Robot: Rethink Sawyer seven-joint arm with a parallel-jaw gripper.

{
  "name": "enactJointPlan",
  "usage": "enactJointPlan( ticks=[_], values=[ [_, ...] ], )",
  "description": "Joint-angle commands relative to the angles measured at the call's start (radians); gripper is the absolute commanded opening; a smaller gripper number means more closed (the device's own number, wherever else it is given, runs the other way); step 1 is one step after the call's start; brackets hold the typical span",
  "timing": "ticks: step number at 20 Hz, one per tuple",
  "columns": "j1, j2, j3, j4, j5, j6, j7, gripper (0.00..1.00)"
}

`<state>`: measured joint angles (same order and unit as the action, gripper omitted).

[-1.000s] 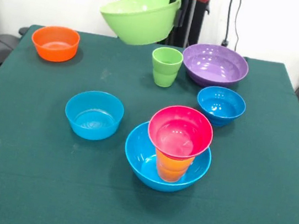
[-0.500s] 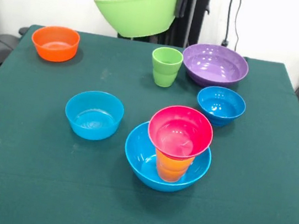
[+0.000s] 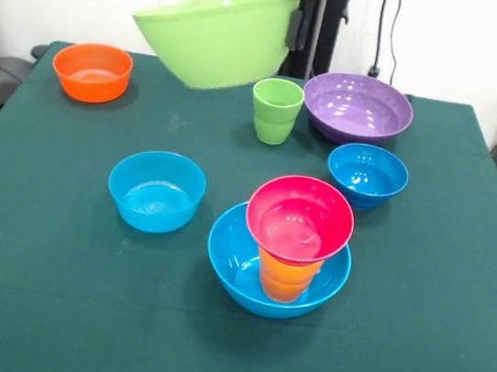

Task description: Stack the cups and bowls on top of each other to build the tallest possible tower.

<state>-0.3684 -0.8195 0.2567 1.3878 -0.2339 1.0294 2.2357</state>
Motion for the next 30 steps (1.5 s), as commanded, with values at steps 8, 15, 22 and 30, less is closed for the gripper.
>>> enactJointPlan(
  ticks=[8,15,22,30],
  values=[
    [0.120,0.302,0.005,-0.495,0.021,0.277,0.163,0.00],
    [0.188,0.428,0.019,-0.730,0.034,0.394,0.199,0.00],
    [0.221,0.507,0.009,-0.837,0.050,0.426,0.232,0.00],
    [0.211,0.454,-0.047,-0.653,0.080,0.306,0.196,0.00]
  ],
)
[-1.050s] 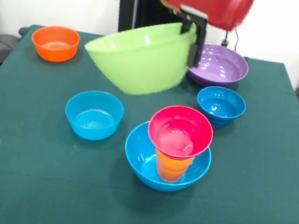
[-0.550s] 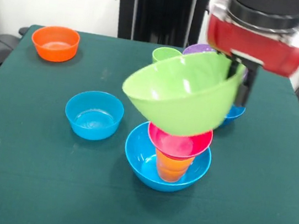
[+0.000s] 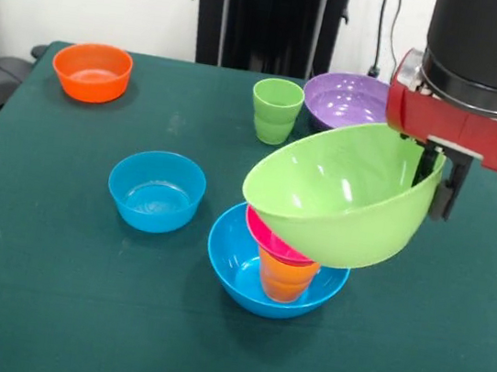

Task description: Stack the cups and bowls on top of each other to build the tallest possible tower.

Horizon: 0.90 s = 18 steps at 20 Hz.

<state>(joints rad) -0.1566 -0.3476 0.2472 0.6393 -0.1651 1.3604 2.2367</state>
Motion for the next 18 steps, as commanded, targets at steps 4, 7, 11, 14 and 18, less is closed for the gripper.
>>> enactJointPlan(
  ticks=[4,7,11,14,18],
  values=[
    [-0.008,-0.075,-0.069,0.202,0.028,-0.057,0.172,0.00],
    [-0.007,-0.129,-0.101,0.288,0.038,-0.078,0.166,0.00],
    [0.001,-0.181,-0.134,0.405,0.052,-0.142,0.169,0.00],
    [0.010,-0.208,-0.157,0.468,0.067,-0.166,0.177,0.00],
    [0.020,-0.212,-0.175,0.520,0.087,-0.214,0.183,0.00]
  ],
)
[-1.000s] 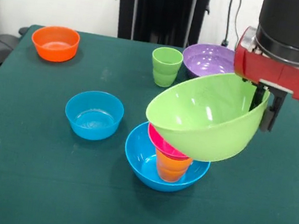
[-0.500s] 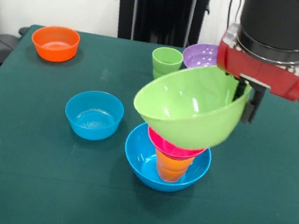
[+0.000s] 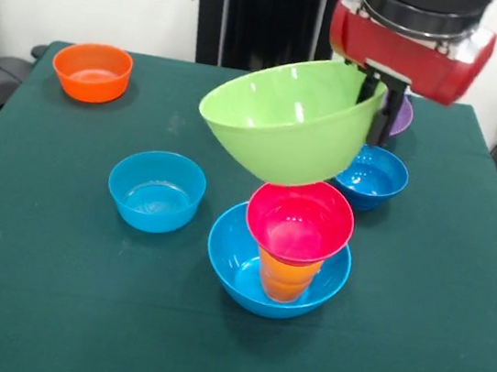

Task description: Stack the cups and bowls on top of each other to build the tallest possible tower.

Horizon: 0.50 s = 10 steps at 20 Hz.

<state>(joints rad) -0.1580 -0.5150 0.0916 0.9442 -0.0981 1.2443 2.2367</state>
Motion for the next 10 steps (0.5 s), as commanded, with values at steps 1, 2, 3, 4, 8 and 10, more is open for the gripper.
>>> enactJointPlan(
  ticks=[1,2,3,4,8,10],
  values=[
    [0.026,-0.037,-0.024,0.231,0.019,-0.136,0.188,0.00],
    [0.030,-0.030,-0.029,0.248,0.019,-0.174,0.194,0.00],
    [0.032,-0.024,-0.033,0.251,0.019,-0.188,0.194,0.00],
    [0.031,-0.009,-0.036,0.238,0.020,-0.200,0.191,0.00],
    [0.041,0.018,-0.053,0.213,0.023,-0.226,0.193,0.00],
    [0.045,0.026,-0.061,0.206,0.028,-0.234,0.192,0.00]
  ],
)
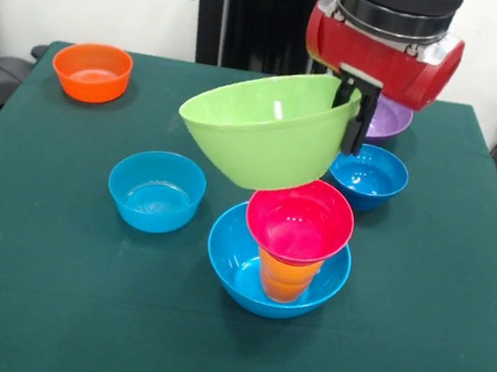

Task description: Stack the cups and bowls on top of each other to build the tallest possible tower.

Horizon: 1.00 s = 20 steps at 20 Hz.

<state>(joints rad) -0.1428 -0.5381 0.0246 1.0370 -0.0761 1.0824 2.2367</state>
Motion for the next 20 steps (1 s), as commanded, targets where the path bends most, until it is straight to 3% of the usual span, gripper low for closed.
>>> enactJointPlan(
  ticks=[1,20],
  values=[
    [0.032,0.052,0.003,0.111,0.009,-0.076,0.191,0.00],
    [0.068,0.061,-0.031,0.133,0.089,-0.112,0.196,0.00]
  ],
)
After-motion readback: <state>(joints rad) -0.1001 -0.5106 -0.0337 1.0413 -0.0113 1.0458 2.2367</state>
